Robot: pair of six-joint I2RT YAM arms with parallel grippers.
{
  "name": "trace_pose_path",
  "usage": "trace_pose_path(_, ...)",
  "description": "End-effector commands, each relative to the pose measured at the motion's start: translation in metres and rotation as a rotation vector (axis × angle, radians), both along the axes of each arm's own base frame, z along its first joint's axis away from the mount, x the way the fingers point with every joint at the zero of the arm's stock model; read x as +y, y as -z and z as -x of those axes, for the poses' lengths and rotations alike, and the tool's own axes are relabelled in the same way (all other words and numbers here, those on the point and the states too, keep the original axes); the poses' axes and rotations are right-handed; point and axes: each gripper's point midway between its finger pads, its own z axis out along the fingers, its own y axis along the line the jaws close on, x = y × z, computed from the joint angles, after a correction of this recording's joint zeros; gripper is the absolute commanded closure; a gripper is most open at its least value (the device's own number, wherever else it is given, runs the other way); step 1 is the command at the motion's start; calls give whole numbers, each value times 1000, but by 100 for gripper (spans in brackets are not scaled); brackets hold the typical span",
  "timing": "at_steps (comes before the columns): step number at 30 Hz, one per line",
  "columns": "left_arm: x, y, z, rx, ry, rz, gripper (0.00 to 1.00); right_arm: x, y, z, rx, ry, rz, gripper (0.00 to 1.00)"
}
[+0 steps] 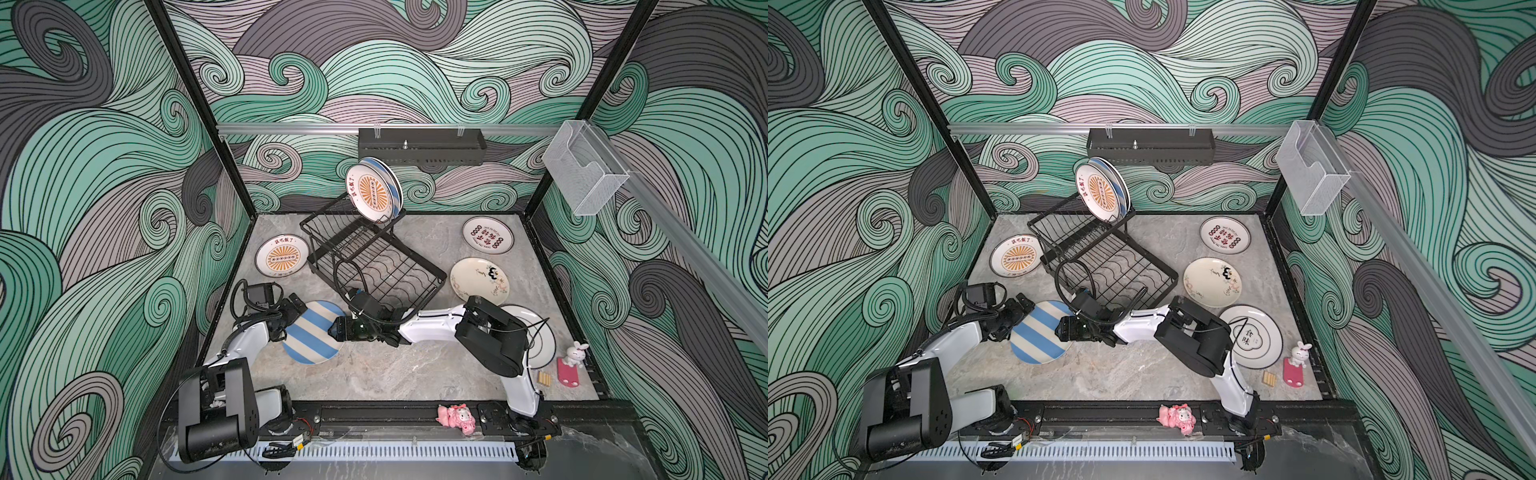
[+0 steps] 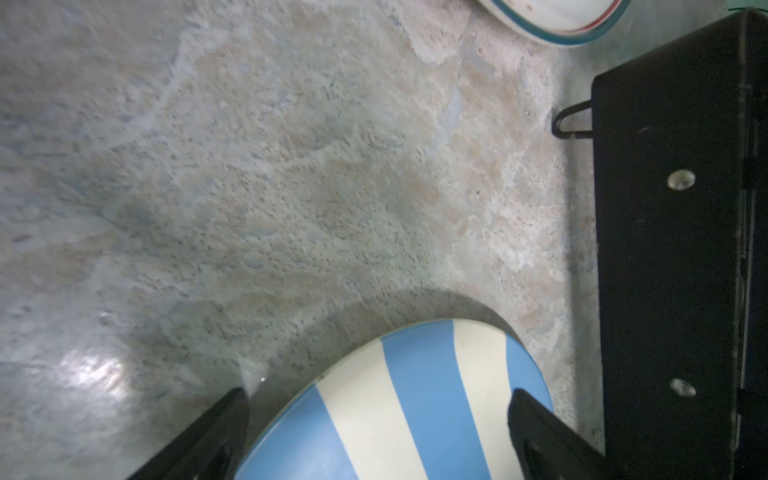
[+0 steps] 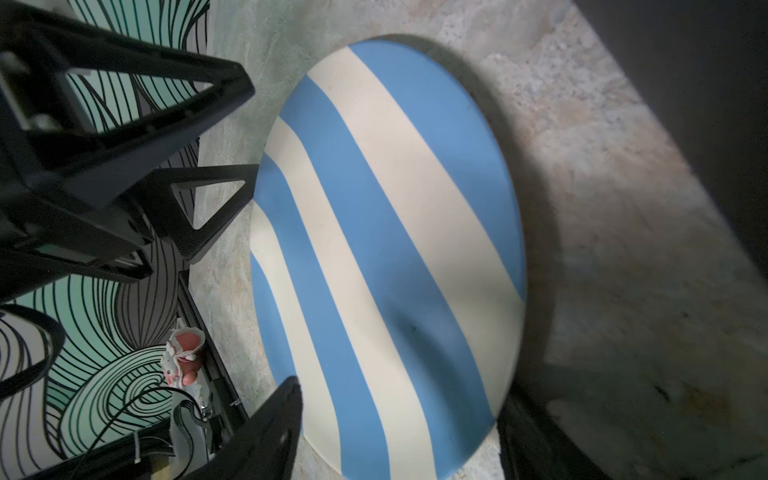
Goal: Load the plates into the dish rack
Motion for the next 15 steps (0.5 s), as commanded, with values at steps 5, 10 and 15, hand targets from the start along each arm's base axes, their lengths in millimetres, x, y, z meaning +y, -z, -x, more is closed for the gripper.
trace_pose_path(5, -8, -2, 3, -4, 26, 34, 1, 9, -34, 0, -13, 5, -157, 54)
trace_pose_path(10, -12, -3, 5, -3, 38, 48, 1, 3, -57, -3, -38, 29, -192, 63)
trace_pose_path(15, -14, -3, 10, -9, 37, 54, 1, 3, -81, -5, -72, 40, -244, 68)
